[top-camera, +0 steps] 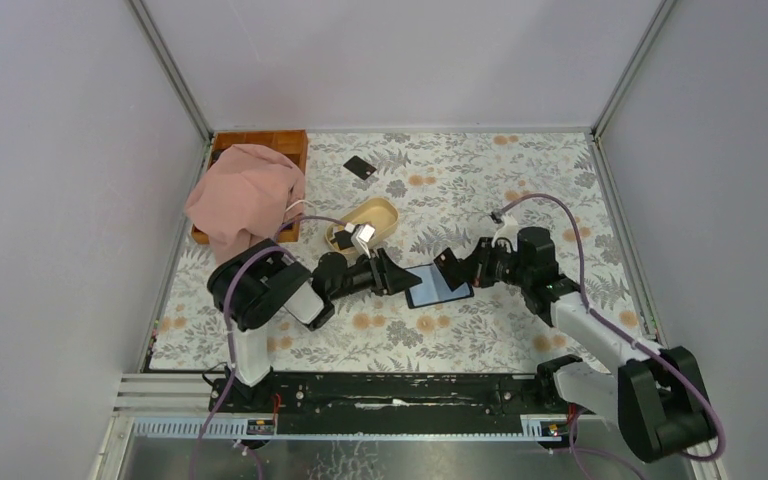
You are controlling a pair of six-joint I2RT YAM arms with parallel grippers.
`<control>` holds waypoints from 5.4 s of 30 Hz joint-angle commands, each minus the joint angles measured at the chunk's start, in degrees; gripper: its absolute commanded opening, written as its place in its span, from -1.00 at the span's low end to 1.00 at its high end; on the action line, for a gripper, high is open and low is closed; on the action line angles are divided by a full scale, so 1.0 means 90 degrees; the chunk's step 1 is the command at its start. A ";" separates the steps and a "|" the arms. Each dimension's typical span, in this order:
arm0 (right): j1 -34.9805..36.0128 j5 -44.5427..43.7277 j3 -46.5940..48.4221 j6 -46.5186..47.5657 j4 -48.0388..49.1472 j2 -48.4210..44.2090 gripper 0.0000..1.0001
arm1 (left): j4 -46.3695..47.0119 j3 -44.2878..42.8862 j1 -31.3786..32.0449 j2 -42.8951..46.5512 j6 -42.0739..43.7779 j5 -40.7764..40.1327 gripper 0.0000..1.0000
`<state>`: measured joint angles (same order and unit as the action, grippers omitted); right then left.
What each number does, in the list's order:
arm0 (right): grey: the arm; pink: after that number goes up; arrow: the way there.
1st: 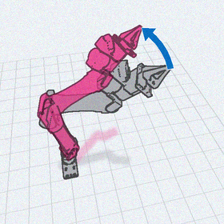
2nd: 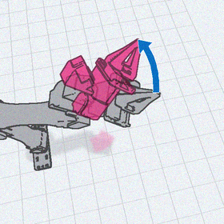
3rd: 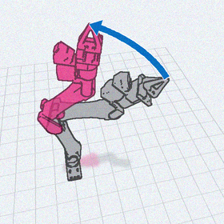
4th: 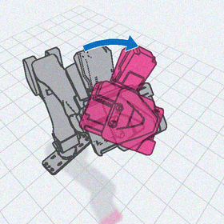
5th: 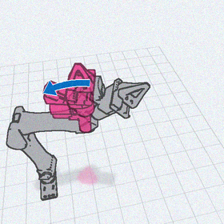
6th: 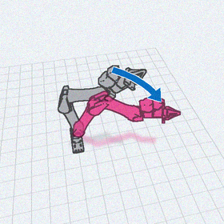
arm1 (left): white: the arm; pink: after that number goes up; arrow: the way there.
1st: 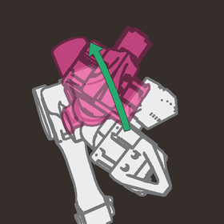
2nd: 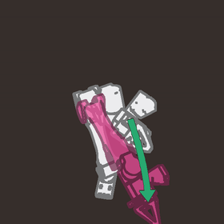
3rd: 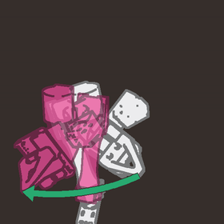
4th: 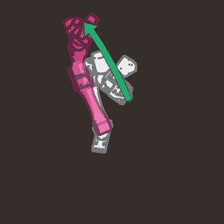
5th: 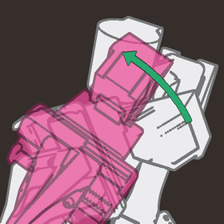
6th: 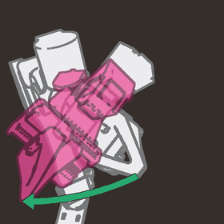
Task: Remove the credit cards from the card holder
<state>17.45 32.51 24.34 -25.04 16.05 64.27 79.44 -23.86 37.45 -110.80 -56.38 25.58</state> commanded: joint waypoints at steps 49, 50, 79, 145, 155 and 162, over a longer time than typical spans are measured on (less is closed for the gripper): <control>0.0077 0.0339 -0.1126 -0.0472 0.0018 -0.2642 -0.32 | -0.3478 0.0532 -0.0090 0.4574 0.0476 -0.5255 -1.00; 0.0082 0.0350 -0.1125 -0.0456 0.0047 -0.2602 -0.32 | -0.3589 0.0546 -0.0089 0.4619 0.0366 -0.5795 -1.00; 0.0082 0.0528 -0.1217 -0.0343 0.0471 -0.1868 -0.32 | -0.5700 -0.1578 -0.1038 0.1729 -0.0354 -0.5329 -1.00; 0.0082 0.0845 -0.1413 -0.0589 0.0953 -0.2023 -0.32 | -0.8678 -0.1045 -0.1090 0.4286 0.0299 -0.4594 0.14; 0.0082 0.0907 -0.1310 -0.0587 0.0934 -0.1722 -0.41 | -0.7832 -0.0463 -0.0763 0.4960 0.0985 -0.4433 0.51; 0.0082 0.0608 -0.1259 -0.0441 0.0496 -0.1926 -0.80 | -0.7464 -0.0858 -0.0763 0.4475 0.1348 -0.4824 0.32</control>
<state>18.00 38.61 11.68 -30.28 21.19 48.42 7.01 -27.94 30.44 -67.99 -47.88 -14.17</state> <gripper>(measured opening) 0.107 0.675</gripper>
